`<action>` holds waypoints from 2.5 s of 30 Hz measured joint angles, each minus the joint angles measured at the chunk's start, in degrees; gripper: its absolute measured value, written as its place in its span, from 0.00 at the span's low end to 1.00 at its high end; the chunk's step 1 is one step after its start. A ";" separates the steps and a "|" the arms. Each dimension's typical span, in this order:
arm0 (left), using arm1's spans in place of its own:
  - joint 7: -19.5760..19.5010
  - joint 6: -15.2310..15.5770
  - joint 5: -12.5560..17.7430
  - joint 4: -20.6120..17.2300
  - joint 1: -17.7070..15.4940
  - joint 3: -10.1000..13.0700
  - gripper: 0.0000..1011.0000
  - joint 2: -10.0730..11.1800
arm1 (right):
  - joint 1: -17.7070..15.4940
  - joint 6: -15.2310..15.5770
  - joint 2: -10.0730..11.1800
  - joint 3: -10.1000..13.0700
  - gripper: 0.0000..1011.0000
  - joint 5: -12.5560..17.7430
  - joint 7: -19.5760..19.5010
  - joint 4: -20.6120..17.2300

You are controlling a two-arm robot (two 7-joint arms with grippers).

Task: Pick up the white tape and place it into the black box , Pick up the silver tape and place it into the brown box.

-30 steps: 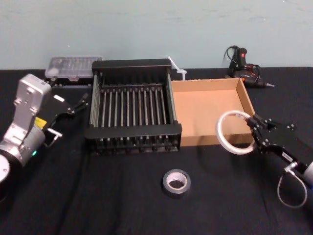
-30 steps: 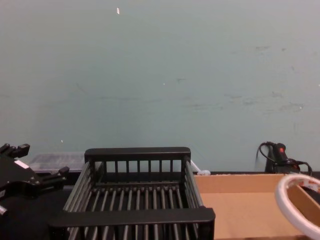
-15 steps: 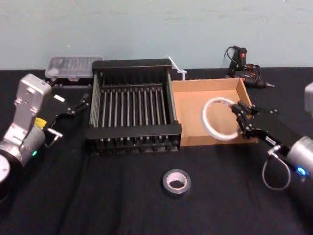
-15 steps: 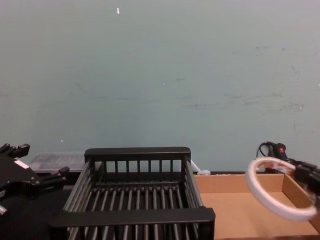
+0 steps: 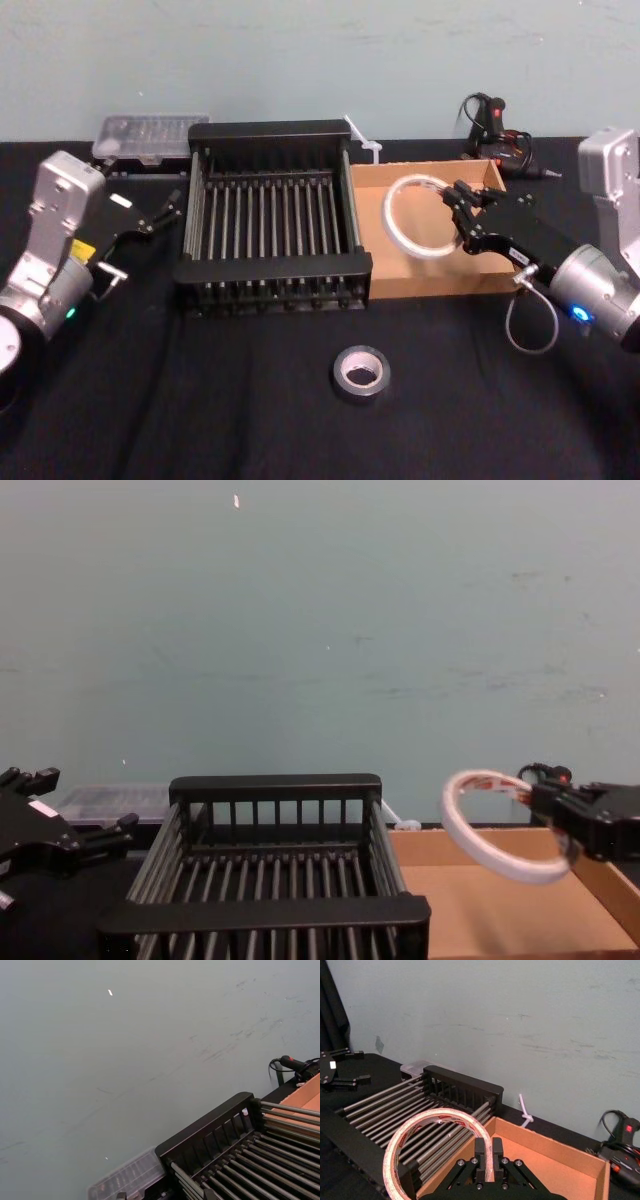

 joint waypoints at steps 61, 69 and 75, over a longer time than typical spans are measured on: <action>0.00 0.00 0.00 0.00 0.00 0.00 0.99 0.00 | 23.43 -2.46 -13.12 -12.00 0.09 -7.93 3.78 24.54; 0.00 0.00 0.00 0.00 0.00 0.00 0.99 0.00 | 25.88 -3.27 -14.89 -12.83 0.09 -8.91 4.46 28.52; 0.00 0.00 0.00 0.00 0.00 0.00 0.99 0.00 | 26.82 -3.58 -15.75 -13.09 0.09 -9.41 4.68 30.63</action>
